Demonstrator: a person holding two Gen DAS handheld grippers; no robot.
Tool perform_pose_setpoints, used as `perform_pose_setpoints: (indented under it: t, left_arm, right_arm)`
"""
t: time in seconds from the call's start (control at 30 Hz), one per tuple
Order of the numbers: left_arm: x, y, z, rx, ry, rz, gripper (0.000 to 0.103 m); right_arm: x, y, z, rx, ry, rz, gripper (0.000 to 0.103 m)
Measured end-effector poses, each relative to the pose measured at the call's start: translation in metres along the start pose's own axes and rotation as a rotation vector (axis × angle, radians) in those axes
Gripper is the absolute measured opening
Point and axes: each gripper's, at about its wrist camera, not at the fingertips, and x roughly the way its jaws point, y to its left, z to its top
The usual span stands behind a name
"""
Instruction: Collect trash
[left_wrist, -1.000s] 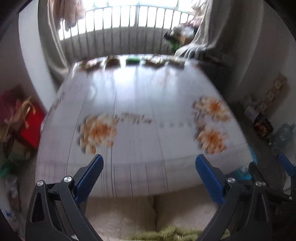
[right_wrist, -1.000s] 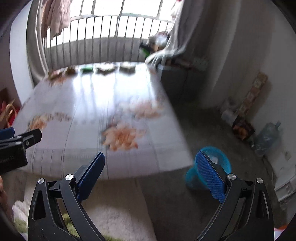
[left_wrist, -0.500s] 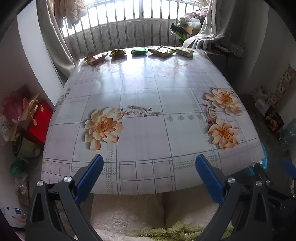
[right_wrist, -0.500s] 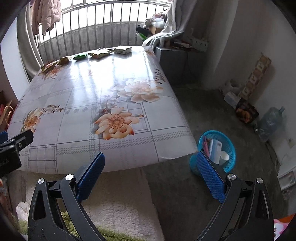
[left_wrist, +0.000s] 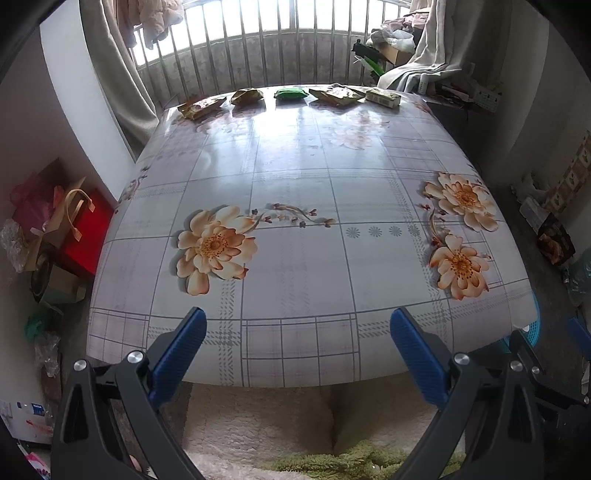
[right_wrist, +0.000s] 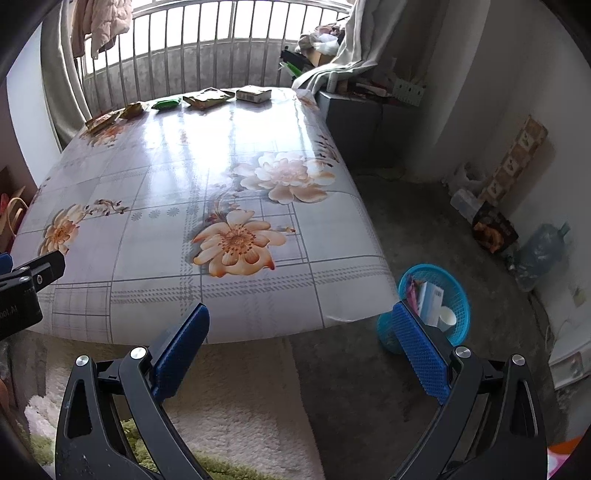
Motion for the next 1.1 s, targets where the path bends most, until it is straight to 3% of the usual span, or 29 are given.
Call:
perform_pose_setpoints:
  t: [1.1]
  left_arm:
    - [-0.0001, -0.0028, -0.0008, 0.016, 0.001, -0.005, 0.098]
  right_arm:
    - [-0.0023, -0.0036, -0.0008, 0.020, -0.005, 0.006, 0.095]
